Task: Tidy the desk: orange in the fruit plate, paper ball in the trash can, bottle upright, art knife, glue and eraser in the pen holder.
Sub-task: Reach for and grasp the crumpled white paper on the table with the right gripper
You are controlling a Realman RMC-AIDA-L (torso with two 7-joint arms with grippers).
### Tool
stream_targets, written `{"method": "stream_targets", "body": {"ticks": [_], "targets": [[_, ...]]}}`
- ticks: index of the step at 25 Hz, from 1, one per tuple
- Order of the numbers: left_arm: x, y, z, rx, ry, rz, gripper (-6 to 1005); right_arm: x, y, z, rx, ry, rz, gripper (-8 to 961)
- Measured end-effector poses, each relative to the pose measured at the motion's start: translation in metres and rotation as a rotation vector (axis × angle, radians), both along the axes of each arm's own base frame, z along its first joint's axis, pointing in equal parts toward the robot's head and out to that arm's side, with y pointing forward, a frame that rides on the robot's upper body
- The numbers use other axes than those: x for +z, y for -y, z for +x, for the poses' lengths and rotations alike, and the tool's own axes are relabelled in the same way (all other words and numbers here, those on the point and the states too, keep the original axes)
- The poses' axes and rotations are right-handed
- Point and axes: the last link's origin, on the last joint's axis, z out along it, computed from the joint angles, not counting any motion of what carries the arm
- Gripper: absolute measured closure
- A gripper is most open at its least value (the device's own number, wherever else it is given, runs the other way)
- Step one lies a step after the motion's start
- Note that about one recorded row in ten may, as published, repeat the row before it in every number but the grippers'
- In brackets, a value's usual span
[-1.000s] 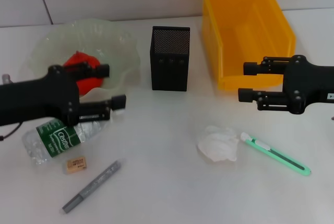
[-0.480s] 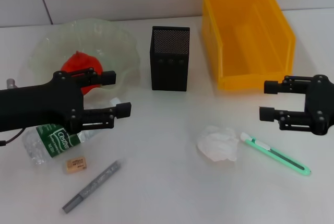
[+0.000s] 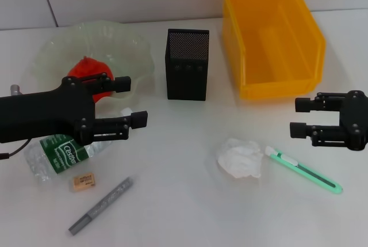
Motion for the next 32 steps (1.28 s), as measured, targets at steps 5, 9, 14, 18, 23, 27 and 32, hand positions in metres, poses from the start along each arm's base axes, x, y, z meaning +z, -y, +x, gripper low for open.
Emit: {"method": "stream_targets", "body": {"ticks": [5, 9, 14, 18, 23, 27, 32], "targets": [[-0.001, -0.001, 0.0, 0.001, -0.005, 0.005, 184, 0.004, -0.011, -0.008, -0.051, 0.058, -0.046, 282], [-0.001, -0.001, 0.0, 0.0, -0.005, 0.005, 184, 0.007, -0.023, -0.017, -0.113, 0.124, -0.087, 282], [-0.002, -0.003, 0.002, -0.005, -0.006, 0.006, 184, 0.01, -0.035, -0.029, -0.145, 0.211, -0.132, 281], [-0.002, -0.004, 0.003, -0.006, -0.006, 0.007, 184, 0.005, -0.043, -0.041, -0.162, 0.339, -0.183, 281], [-0.003, -0.006, 0.004, -0.008, -0.008, 0.001, 184, -0.001, -0.052, -0.055, -0.168, 0.444, -0.221, 281], [-0.004, -0.006, 0.004, -0.007, -0.01, 0.002, 184, -0.005, -0.06, -0.066, -0.163, 0.503, -0.243, 281], [-0.007, -0.007, 0.004, -0.006, -0.031, -0.006, 184, -0.017, -0.068, -0.08, -0.142, 0.576, -0.283, 280]]}}
